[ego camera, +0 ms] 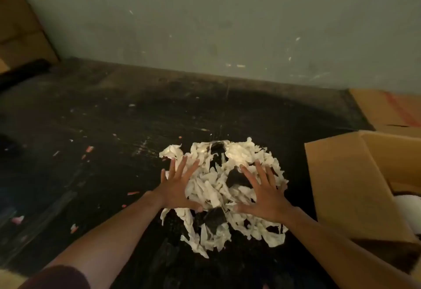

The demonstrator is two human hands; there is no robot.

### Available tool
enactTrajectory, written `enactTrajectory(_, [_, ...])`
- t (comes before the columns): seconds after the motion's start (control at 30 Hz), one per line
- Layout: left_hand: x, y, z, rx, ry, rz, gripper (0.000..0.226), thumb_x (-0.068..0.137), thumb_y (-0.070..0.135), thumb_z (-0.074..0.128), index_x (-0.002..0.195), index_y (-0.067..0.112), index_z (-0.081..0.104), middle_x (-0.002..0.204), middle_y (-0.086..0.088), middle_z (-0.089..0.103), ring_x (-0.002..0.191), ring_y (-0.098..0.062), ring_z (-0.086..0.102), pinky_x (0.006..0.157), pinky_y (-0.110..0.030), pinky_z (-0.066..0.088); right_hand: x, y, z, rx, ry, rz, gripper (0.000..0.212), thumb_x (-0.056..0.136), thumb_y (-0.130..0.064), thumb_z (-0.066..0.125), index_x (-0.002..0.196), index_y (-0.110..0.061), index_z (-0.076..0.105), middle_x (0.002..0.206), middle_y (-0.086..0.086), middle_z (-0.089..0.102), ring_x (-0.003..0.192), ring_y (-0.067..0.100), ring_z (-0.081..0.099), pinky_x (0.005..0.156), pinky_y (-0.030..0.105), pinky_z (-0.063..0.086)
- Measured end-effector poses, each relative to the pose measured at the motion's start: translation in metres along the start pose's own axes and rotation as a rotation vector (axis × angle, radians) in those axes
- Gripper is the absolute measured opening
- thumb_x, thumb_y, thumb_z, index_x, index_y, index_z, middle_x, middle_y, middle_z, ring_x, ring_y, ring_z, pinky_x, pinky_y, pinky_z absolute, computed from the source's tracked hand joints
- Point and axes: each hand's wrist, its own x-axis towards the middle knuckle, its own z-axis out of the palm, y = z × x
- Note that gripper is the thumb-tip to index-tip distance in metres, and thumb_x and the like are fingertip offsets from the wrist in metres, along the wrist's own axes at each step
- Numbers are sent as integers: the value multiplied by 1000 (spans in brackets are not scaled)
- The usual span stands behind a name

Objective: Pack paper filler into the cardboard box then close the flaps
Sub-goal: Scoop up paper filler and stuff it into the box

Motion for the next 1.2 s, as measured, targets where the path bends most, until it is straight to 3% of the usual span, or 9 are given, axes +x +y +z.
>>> enactTrajectory(0.2, [49, -18, 25, 233, 19, 227, 139, 53, 84, 68, 140, 51, -36, 150, 2, -49, 133, -37, -48, 106, -62, -26, 47, -3, 35, -378, -1, -187, 124, 54, -100, 43, 139, -53, -35, 147, 0, -52, 137, 37, -43, 104, 79, -10])
enactTrajectory(0.33, [63, -34, 41, 217, 30, 166, 127, 58, 83, 66, 145, 54, -23, 164, -4, -11, 150, -35, -11, 116, -66, -2, 69, 8, 59, -357, -15, -124, 119, 58, -99, 36, 151, -47, -17, 153, -2, -45, 141, 34, -37, 109, 74, -1])
enactTrajectory(0.43, [64, -40, 44, 180, 174, 176, 110, 61, 79, 63, 150, 49, 5, 156, -2, 22, 143, -31, 20, 112, -59, 14, 71, 16, 69, -311, 59, -102, 108, 69, -92, 37, 157, -35, 12, 164, -1, -9, 148, 34, -12, 110, 72, 12])
enactTrajectory(0.5, [64, -41, 48, 155, 223, 155, 102, 61, 77, 58, 147, 47, 13, 148, -1, 34, 135, -31, 32, 109, -57, 21, 71, 18, 74, -285, 98, -82, 99, 72, -87, 39, 150, -27, 37, 155, -1, 19, 142, 32, 11, 105, 71, 30])
enactTrajectory(0.63, [67, -40, 61, 73, 254, 131, 93, 69, 46, 73, 139, 40, 13, 139, -6, 45, 128, -31, 43, 107, -50, 34, 76, 19, 90, -136, 194, -14, 73, 81, -65, 53, 141, -23, 48, 144, 5, 39, 130, 33, 35, 100, 58, 44])
enactTrajectory(0.7, [69, -40, 64, 36, 292, 142, 95, 64, 28, 82, 137, 34, 22, 128, -8, 55, 117, -32, 55, 98, -47, 45, 78, 16, 89, -77, 283, -15, 55, 84, -47, 59, 134, -26, 50, 133, 9, 46, 117, 35, 47, 83, 51, 55])
enactTrajectory(0.77, [70, -39, 63, -28, 301, 134, 88, 64, 22, 84, 135, 29, 32, 122, -10, 60, 107, -34, 62, 89, -45, 52, 82, 16, 82, -154, 279, -119, 49, 81, -53, 56, 125, -30, 51, 121, 10, 50, 107, 34, 50, 61, 47, 57])
enactTrajectory(1.0, [58, -21, 22, -163, 299, 33, 52, 85, 17, 66, 135, 18, 50, 128, -9, 60, 111, -32, 62, 94, -44, 49, 87, 5, 29, -110, 159, -134, 58, 85, -44, 69, 134, -16, 57, 132, 6, 53, 111, 24, 60, 93, 36, 50])
enactTrajectory(1.2, [26, -3, -24, -202, 392, -148, 34, 86, 26, 66, 118, 13, 60, 107, -7, 68, 102, -27, 65, 85, -37, 51, 52, 8, -20, 284, 242, -92, 39, 83, -36, 73, 116, -16, 67, 111, 1, 67, 106, 18, 63, 92, 34, 52])
